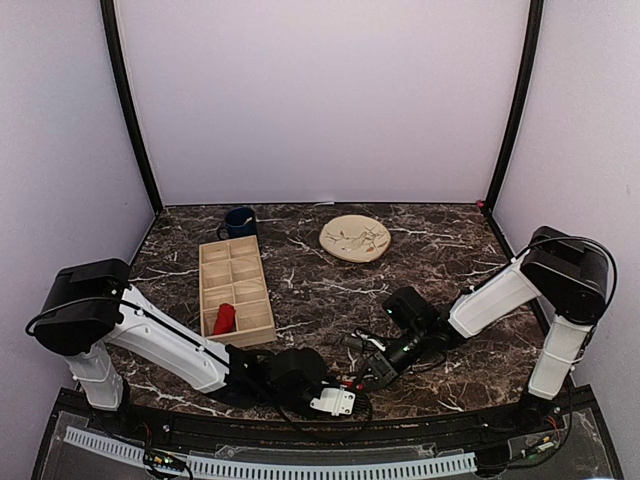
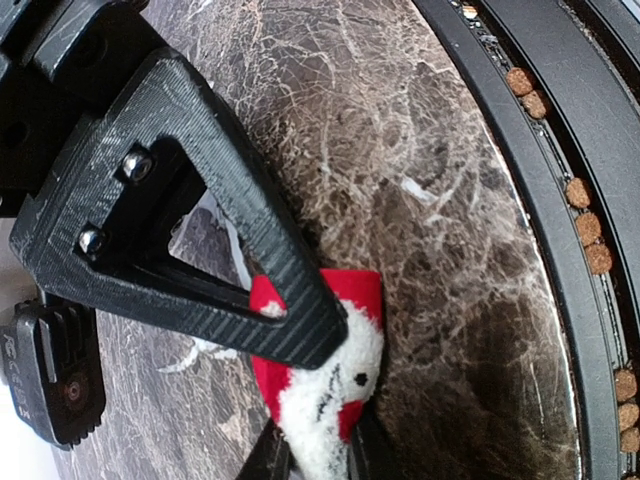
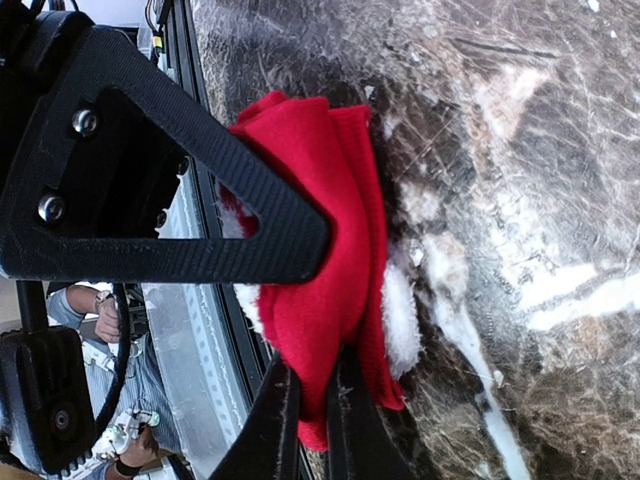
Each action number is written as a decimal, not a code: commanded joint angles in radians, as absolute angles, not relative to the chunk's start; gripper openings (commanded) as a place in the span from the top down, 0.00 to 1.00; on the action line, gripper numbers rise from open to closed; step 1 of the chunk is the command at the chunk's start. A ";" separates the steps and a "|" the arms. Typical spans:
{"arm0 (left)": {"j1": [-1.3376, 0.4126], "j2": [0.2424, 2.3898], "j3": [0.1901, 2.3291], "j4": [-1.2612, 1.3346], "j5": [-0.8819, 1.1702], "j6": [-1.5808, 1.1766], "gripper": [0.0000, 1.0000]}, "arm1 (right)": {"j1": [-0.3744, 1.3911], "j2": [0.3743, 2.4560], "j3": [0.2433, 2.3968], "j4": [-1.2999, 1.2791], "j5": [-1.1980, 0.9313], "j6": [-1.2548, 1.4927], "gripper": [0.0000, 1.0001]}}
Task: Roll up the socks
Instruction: Pick up the sock from the center of the board.
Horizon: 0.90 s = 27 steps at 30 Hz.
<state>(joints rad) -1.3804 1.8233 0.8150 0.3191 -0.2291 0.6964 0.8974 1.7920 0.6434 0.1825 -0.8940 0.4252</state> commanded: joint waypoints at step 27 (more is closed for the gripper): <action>-1.321 1.838 0.903 0.084 -0.101 0.574 1.00 | 0.848 1.658 0.542 0.121 -0.704 0.472 0.64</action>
<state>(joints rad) -1.3437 1.8362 0.8921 0.2150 -0.1516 0.6163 0.8719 1.6928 0.5770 0.1867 -0.8230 0.4625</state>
